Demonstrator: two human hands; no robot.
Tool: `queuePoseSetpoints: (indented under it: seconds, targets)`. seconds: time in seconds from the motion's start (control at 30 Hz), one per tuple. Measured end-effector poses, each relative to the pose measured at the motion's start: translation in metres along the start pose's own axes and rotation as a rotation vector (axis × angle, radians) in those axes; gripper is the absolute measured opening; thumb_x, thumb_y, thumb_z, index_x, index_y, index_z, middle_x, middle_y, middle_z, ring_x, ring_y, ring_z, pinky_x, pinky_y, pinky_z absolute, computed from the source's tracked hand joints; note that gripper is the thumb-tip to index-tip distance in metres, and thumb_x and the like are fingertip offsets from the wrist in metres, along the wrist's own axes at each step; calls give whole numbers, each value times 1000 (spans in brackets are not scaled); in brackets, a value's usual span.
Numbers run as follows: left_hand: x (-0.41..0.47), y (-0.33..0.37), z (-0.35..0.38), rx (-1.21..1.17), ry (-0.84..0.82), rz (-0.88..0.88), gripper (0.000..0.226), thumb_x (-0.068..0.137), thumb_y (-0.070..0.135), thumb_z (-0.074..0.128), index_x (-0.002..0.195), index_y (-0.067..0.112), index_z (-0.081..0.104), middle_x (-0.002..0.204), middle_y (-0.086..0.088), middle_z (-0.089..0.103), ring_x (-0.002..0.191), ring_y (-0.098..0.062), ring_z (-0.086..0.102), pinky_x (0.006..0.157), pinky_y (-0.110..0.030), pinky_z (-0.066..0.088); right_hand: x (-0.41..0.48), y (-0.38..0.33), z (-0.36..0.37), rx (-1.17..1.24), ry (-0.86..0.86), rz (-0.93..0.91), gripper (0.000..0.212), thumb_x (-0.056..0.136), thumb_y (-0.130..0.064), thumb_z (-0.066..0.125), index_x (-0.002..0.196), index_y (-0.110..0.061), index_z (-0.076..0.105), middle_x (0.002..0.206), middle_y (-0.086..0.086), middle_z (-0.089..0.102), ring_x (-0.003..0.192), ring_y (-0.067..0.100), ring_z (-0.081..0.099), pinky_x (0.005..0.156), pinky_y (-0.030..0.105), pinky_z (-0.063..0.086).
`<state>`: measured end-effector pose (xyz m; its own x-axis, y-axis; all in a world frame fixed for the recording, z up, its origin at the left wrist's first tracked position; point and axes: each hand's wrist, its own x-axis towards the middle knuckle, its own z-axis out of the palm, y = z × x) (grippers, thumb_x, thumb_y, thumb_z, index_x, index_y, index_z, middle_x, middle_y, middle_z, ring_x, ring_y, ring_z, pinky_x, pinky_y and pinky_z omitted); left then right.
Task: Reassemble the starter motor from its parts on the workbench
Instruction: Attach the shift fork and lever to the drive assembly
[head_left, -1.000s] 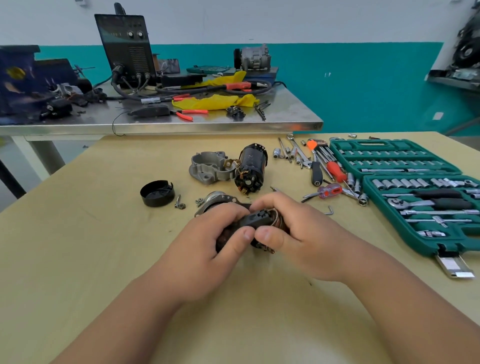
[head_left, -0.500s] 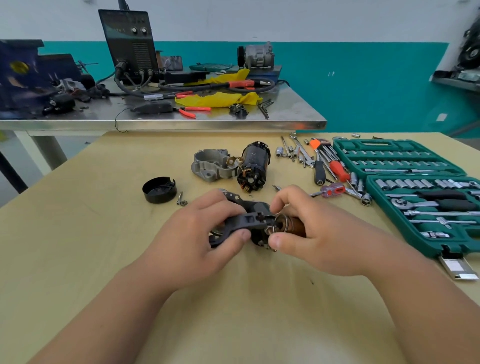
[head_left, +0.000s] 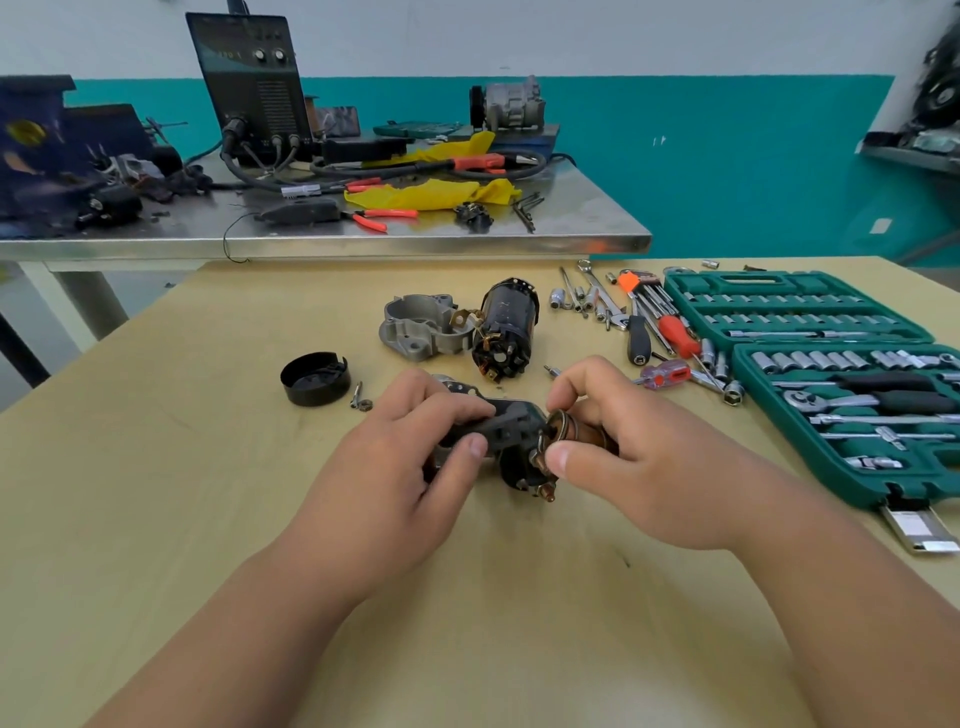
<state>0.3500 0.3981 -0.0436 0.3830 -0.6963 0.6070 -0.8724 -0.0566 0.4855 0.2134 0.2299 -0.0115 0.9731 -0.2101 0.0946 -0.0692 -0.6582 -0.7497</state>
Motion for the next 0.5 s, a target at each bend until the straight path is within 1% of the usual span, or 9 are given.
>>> queuePoseSetpoints:
  seconds: [0.03, 0.07, 0.13, 0.2, 0.27, 0.33, 0.4, 0.5]
  targets:
    - [0, 0, 0, -4, 9, -12, 34, 91, 40, 45, 112, 25, 66, 97, 18, 49, 78, -4, 54, 68, -24, 46, 1, 1, 0, 33, 1, 11, 19, 80, -51, 52, 93, -53, 38, 72, -15, 58, 51, 0, 46, 52, 17, 40]
    - [0, 0, 0, -15, 18, -19, 31, 91, 42, 45, 113, 30, 64, 99, 18, 50, 78, -6, 55, 68, -24, 47, 1, 2, 1, 59, -1, 25, 20, 76, -54, 51, 92, -52, 39, 72, -13, 59, 50, 1, 46, 54, 21, 41]
    - [0, -1, -1, -26, 33, -9, 25, 91, 43, 47, 113, 39, 57, 102, 20, 51, 81, -3, 57, 69, -17, 47, 4, 3, 3, 122, -19, 56, 24, 73, -56, 49, 94, -48, 42, 69, -11, 59, 48, 3, 47, 57, 29, 43]
    - [1, 0, -1, -21, 37, 12, 25, 90, 42, 49, 114, 40, 55, 103, 21, 51, 85, 3, 56, 71, -8, 43, 5, 3, 4, 226, -54, 83, 24, 78, -48, 51, 100, -38, 46, 65, -9, 59, 45, 8, 45, 54, 33, 45]
    - [1, 0, -1, -23, 21, 30, 25, 89, 41, 51, 114, 39, 56, 104, 19, 51, 89, 8, 53, 73, -4, 40, 5, 2, 4, 312, -83, 89, 24, 83, -40, 50, 103, -27, 47, 63, -6, 57, 41, 10, 41, 51, 32, 45]
    - [1, 0, -2, -40, 8, 60, 24, 89, 39, 53, 113, 37, 57, 106, 17, 50, 91, 7, 52, 75, -4, 39, 5, 0, 4, 381, -88, 90, 25, 84, -36, 51, 104, -21, 49, 63, -3, 56, 41, 12, 38, 48, 33, 46]
    - [1, 0, -4, -55, -5, 94, 23, 90, 36, 54, 112, 35, 56, 108, 15, 50, 95, 4, 51, 77, -6, 40, 5, 0, 4, 408, -86, 99, 24, 85, -34, 52, 103, -19, 50, 63, -1, 55, 41, 14, 36, 47, 33, 46]
    - [2, 2, -4, -93, -45, 133, 20, 92, 32, 54, 111, 32, 56, 112, 16, 53, 105, 3, 52, 85, -7, 39, 5, -1, 5, 389, -100, 94, 12, 97, -25, 53, 104, -16, 50, 63, 0, 55, 41, 13, 36, 47, 35, 46]
